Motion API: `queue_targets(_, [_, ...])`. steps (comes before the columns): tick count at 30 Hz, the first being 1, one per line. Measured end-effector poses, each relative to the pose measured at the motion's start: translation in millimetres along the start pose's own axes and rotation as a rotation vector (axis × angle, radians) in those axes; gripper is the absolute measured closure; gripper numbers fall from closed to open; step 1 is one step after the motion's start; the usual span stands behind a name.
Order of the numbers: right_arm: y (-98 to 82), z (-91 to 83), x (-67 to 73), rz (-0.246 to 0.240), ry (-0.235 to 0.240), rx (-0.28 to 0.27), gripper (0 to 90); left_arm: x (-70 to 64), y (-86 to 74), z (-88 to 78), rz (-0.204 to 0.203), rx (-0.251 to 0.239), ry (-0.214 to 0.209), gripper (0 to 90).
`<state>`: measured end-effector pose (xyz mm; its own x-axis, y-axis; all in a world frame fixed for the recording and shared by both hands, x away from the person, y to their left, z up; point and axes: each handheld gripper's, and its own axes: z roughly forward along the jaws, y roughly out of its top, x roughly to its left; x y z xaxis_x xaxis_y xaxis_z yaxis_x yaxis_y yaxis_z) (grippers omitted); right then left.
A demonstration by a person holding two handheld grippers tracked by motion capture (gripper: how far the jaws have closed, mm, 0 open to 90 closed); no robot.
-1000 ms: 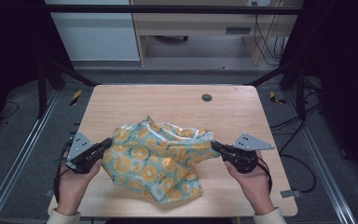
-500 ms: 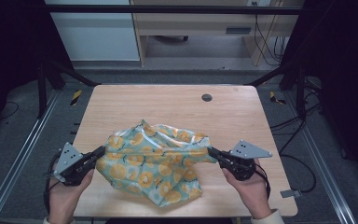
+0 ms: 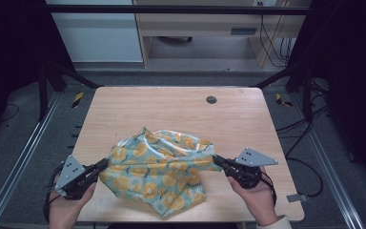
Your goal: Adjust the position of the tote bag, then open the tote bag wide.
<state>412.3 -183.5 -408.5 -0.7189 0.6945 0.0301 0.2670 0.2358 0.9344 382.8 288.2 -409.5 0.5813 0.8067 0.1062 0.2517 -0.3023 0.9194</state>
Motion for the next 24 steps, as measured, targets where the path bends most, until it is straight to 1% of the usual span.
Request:
queue_targets(5, [-5.0,-2.2,2.2,-0.005,0.011,0.013,90.0,-1.4,-5.3,0.0,-0.001,0.016,-0.018,90.0])
queue_targets(6, [-8.5,-2.8,2.6,-0.010,0.015,0.026,90.0,-2.4,-8.0,0.6,0.000,0.024,-0.034,90.0])
queue_targets(7, [-10.1,-3.4,2.6,-0.008,0.015,0.032,90.0,-2.4,-8.0,0.6,0.000,0.024,-0.034,90.0])
queue_targets(9, [-13.6,-4.2,2.0,-0.005,0.022,0.043,90.0,-4.5,-12.4,2.4,0.005,0.046,-0.061,90.0])
queue_targets(11, [-15.4,-4.0,1.5,-0.004,0.021,0.050,90.0,-5.4,-13.4,2.8,0.011,0.055,-0.066,90.0])
queue_targets(12, [-18.9,-2.8,0.0,-0.003,0.024,0.065,90.0,-6.1,-14.2,3.5,0.017,0.060,-0.072,90.0])
queue_targets(14, [-20.1,-2.5,-0.6,0.000,0.026,0.070,90.0,-6.8,-15.6,4.5,0.028,0.074,-0.082,90.0])
queue_targets(20, [-22.6,-3.4,-2.2,0.005,0.024,0.073,90.0,-9.1,-19.4,6.6,0.032,0.103,-0.120,90.0])
queue_targets(22, [-24.4,-4.1,-2.2,0.005,0.030,0.078,90.0,-9.9,-21.1,7.5,0.035,0.120,-0.130,90.0])
queue_targets(24, [-27.3,-4.5,-1.8,0.001,0.040,0.090,90.0,-11.1,-22.5,9.2,0.046,0.136,-0.130,90.0])
